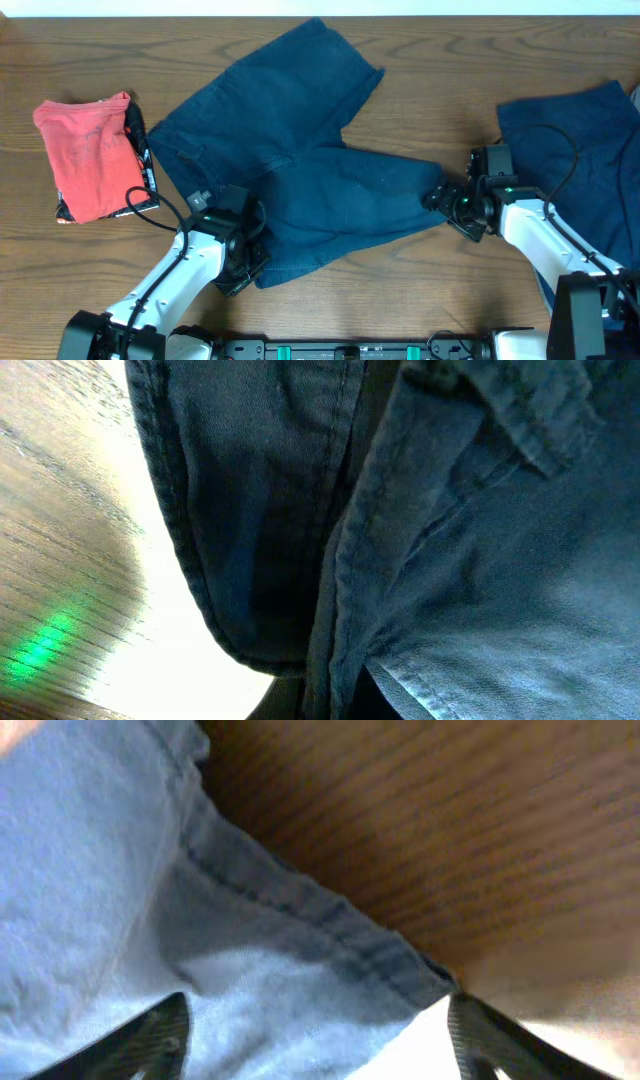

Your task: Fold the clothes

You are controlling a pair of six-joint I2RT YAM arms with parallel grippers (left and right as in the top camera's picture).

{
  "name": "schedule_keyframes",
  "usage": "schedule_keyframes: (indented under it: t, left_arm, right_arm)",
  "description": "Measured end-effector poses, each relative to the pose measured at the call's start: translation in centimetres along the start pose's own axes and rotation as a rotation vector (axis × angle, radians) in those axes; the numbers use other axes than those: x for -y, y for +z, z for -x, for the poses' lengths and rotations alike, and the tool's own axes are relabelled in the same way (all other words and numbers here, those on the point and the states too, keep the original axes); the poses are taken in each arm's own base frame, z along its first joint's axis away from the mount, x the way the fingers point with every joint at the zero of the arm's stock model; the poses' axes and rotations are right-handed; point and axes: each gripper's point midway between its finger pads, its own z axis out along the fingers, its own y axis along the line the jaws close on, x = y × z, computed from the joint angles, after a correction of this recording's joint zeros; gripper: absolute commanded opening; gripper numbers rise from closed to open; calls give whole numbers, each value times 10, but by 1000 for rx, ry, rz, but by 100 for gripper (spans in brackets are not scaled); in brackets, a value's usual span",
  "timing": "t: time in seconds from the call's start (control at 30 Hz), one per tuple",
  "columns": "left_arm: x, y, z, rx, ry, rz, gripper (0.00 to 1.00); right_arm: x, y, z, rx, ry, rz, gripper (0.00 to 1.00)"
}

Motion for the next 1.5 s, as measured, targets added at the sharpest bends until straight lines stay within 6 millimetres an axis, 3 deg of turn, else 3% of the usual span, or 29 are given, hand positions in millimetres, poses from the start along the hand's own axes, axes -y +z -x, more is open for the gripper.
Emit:
schedule_keyframes:
  t: [0.17,0.3,0.53,0.63,0.73,0.87,1.0,1.23,1.37,1.5]
  left_arm:
    - [0,0,0,0,7,0,6]
    - [0,-2,0,4,16,-7,6]
    - [2,-10,-1,23,68,-37,6]
    - [3,-19,-2,32,114,-52,6]
    - [9,-35,-4,51,176,-96,6]
    - [30,-69,-10,86,280,-232,6]
    - [48,-106,-22,129,380,-403,6]
    - [52,-147,-55,181,522,-606,6]
    - [50,-167,-73,212,590,-708,6]
    - [53,-196,-71,313,608,-778,6]
  right_arm:
    - [0,4,2,28,13,1,42]
    - [3,6,1,31,16,-9,1]
    - [7,6,-2,18,22,-24,1]
    - [15,-5,-6,0,22,-47,1]
    - [19,-39,8,37,47,-49,1]
    - [7,-114,36,170,22,12,1]
    - [4,-176,42,285,-17,39,1]
    - [19,-236,33,440,-53,-38,1]
    - [5,-283,38,579,-126,-7,1]
    - [-14,-322,46,697,-206,41,1]
